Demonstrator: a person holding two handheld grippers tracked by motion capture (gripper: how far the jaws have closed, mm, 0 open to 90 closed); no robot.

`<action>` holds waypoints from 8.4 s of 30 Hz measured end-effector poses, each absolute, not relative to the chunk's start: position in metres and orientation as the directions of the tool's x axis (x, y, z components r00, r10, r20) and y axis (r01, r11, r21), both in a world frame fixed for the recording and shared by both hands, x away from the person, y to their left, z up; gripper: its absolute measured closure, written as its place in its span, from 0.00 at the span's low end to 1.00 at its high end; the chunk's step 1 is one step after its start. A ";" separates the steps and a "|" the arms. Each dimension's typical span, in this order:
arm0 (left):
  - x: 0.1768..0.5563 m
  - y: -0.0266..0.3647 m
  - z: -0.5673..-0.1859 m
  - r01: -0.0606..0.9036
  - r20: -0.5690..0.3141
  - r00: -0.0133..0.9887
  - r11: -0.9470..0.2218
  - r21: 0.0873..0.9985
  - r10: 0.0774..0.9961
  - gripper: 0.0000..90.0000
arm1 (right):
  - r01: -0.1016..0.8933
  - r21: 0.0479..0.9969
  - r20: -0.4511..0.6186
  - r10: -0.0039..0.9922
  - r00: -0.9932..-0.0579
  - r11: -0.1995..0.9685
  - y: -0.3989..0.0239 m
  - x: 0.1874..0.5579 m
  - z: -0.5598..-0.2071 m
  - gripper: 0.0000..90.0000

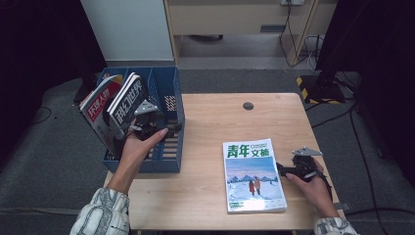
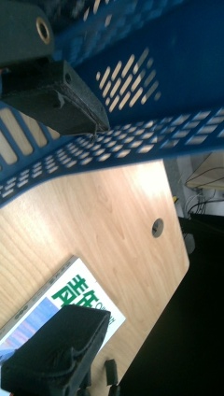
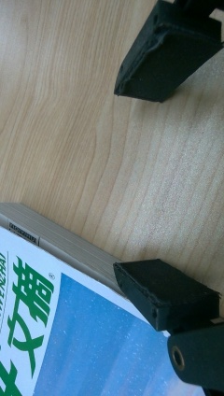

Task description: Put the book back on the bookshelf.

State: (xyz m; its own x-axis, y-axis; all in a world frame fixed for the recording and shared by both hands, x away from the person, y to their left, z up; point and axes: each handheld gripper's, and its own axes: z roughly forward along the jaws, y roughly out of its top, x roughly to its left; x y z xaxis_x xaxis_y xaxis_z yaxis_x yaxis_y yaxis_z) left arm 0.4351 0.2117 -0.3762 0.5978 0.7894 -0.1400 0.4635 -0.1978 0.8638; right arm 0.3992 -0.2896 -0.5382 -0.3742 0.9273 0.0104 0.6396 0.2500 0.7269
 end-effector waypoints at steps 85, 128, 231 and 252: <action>0.386 0.039 -0.530 0.550 -0.203 0.760 -0.446 0.706 0.617 0.10 | 0.636 0.702 0.207 0.763 -0.612 0.320 -0.251 0.385 -0.532 0.07; 0.384 0.037 -0.533 0.546 -0.201 0.754 -0.426 0.721 0.625 0.08 | 0.490 0.680 0.010 0.661 -0.750 0.546 -0.204 0.396 -0.505 0.65; 0.408 0.083 -0.521 0.657 -0.396 0.644 -0.209 0.724 0.655 0.55 | 0.579 0.679 0.160 0.678 -0.717 0.451 -0.210 0.380 -0.518 0.32; 0.444 0.062 -0.496 0.687 -0.405 0.644 -0.257 0.680 0.649 0.44 | 0.620 0.671 0.223 0.687 -0.691 0.406 -0.216 0.384 -0.523 0.28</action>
State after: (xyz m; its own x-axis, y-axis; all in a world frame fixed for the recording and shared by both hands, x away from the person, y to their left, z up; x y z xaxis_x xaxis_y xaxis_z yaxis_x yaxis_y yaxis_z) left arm 0.4438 0.0617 -0.4963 0.6441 0.6486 -0.4055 0.6866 -0.2567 0.6802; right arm 0.3844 -0.2157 -0.5228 -0.6913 0.6873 0.2232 0.6203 0.4060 0.6711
